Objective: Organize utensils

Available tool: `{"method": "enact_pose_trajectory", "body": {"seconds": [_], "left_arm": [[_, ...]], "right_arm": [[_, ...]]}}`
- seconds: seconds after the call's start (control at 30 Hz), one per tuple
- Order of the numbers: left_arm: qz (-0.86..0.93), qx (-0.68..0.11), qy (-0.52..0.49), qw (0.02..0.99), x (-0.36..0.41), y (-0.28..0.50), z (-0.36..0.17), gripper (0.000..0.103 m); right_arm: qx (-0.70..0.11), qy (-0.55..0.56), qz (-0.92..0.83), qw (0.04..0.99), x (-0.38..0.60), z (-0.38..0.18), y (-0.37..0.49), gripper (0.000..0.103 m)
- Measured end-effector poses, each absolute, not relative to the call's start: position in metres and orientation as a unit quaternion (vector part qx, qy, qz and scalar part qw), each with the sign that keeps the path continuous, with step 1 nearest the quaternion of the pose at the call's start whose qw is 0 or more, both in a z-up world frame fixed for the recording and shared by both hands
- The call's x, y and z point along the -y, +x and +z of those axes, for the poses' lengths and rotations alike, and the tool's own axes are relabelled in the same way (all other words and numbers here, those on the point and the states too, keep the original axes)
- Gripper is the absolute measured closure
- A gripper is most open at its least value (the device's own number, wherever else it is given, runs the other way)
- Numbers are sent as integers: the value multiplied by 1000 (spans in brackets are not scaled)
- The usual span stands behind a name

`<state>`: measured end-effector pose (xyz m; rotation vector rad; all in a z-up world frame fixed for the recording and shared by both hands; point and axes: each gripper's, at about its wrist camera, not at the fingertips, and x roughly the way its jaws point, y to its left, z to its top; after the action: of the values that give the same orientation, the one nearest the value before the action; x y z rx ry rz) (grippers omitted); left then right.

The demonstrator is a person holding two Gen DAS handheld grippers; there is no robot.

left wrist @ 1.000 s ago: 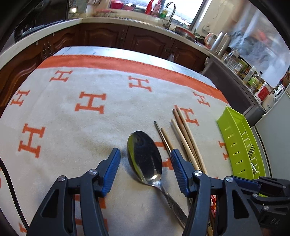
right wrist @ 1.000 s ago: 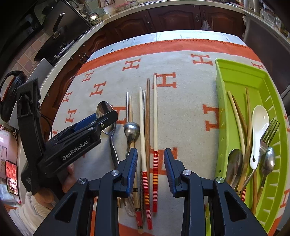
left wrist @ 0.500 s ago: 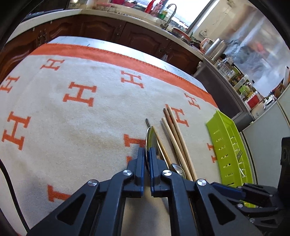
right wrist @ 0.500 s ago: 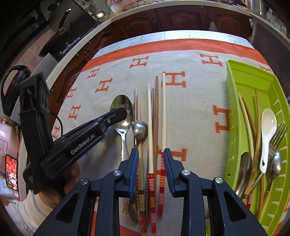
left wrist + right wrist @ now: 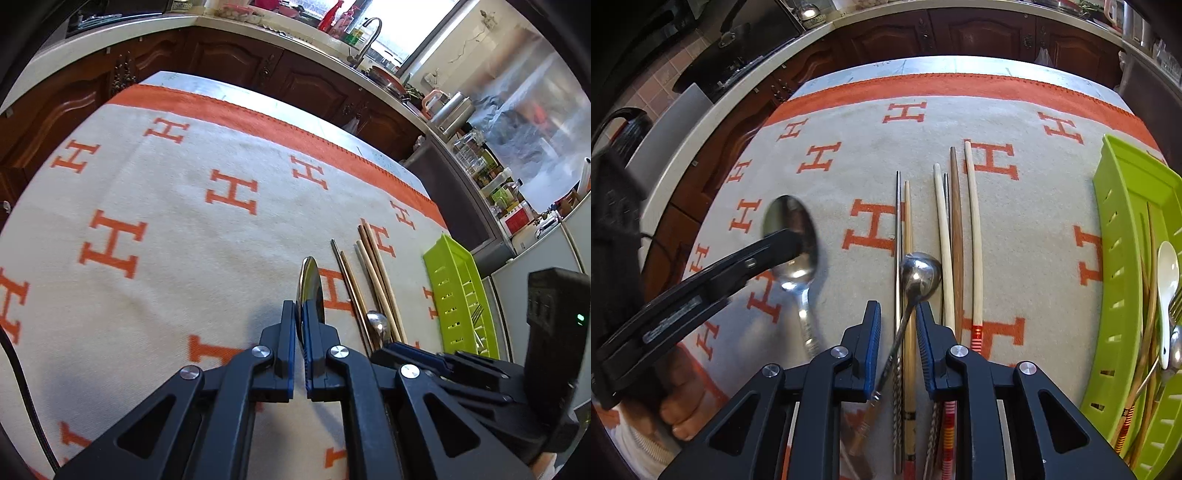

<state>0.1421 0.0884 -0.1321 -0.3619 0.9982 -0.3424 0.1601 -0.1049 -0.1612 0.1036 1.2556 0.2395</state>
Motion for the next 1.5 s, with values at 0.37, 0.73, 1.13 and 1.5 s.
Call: {"method": "enact_pose_trajectory", "body": {"seconds": [0.37,0.73,1.13,1.5], "left_arm": [[-178,-466,-181,848,-107,131,-124,102],[-204,-451,-172,852,-99,117,-107,102],[-216,-446,-150,856,-82,97,-85,102],[-199,-463,-153,850,-83,94,-90,102]], "right_arm": [[-569,78,80,815,106,-169,173,94],[-520,100,129,839,112,-136,137,97],[-510,109,173,835,123,-128,122,97],[-526,71,157,833,114,-166,138,97]]}}
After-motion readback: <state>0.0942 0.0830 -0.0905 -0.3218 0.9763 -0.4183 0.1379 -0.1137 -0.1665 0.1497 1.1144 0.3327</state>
